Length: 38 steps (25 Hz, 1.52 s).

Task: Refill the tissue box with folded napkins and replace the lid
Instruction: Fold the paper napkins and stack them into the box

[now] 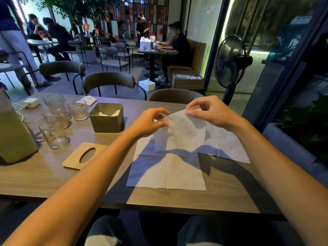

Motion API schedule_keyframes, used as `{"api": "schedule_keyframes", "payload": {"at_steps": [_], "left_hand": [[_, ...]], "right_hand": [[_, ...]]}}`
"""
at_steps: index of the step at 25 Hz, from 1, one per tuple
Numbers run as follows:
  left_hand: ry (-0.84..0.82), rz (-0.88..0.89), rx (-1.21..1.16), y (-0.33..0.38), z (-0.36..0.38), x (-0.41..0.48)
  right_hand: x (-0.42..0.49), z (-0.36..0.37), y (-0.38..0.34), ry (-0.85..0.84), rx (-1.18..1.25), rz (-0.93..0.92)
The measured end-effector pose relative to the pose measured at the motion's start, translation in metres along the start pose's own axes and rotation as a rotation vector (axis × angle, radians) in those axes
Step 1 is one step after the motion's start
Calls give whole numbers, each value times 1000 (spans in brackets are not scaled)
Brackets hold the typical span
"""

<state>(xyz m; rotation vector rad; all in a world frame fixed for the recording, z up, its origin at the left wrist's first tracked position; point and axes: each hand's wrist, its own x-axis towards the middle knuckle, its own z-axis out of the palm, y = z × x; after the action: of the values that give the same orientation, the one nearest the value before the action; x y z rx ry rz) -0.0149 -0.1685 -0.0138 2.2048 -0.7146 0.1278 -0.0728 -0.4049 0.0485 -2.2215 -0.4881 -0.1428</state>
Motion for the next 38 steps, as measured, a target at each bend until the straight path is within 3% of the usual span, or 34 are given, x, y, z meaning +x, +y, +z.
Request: {"api": "schedule_keyframes", "payload": {"at_steps": [8, 13, 16, 20, 24, 29, 34, 38], "left_hand": [[32, 60, -194, -27, 17, -30], [53, -97, -395, -31, 11, -45], [160, -259, -516, -22, 10, -45], [-37, -505, -1023, -13, 22, -41], [-160, -440, -1126, 2, 31, -35], [-100, -445, -1394, 11, 36, -30], [40, -597, -1375, -13, 37, -35], [75, -672, -1198, -29, 29, -42]], "right_hand": [[-8, 18, 0, -190, 30, 53], [6, 29, -2, 6, 75, 28], [18, 31, 0, 144, 185, 59], [23, 39, -1, 116, 333, 159], [28, 46, -5, 83, 454, 229], [36, 50, -11, 117, 504, 284], [35, 73, 5, 112, 368, 433], [34, 89, 22, 68, 258, 525]]}}
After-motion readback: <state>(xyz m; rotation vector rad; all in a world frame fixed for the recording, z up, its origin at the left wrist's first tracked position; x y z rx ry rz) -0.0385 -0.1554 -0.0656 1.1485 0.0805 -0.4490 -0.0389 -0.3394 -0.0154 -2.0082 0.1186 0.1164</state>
